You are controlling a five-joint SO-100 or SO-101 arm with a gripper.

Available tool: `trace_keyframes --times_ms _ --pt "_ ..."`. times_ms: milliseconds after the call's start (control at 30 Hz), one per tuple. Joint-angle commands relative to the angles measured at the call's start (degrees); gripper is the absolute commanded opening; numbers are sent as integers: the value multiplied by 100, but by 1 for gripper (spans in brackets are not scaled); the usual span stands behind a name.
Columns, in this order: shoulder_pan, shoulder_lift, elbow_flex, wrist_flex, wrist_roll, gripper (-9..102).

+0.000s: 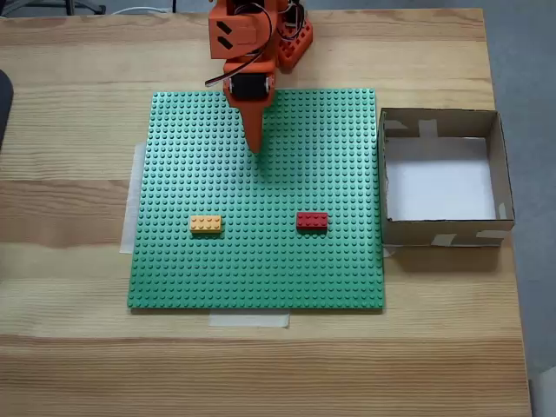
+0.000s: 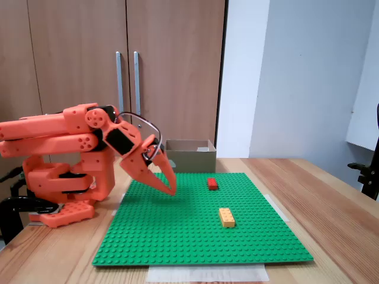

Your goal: Pick the red lego block and put it in the box.

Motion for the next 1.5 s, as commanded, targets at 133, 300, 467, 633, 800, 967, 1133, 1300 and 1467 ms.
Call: trace_keyframes --times_ms 133,300,467,633,800,967,1133,1300,1467 --pt "-44 35 26 9 -18 -1" --pt "-44 35 26 9 -18 -1" --pt "-44 35 26 9 -18 -1" --pt "-44 35 26 9 -18 -1" --pt "-44 35 26 9 -18 -1" --pt "26 35 26 9 62 -1" --pt "-18 35 26 18 9 -1" --pt "-35 -167 -44 -88 141 -1" --pt "-114 -562 -475 35 79 -1"
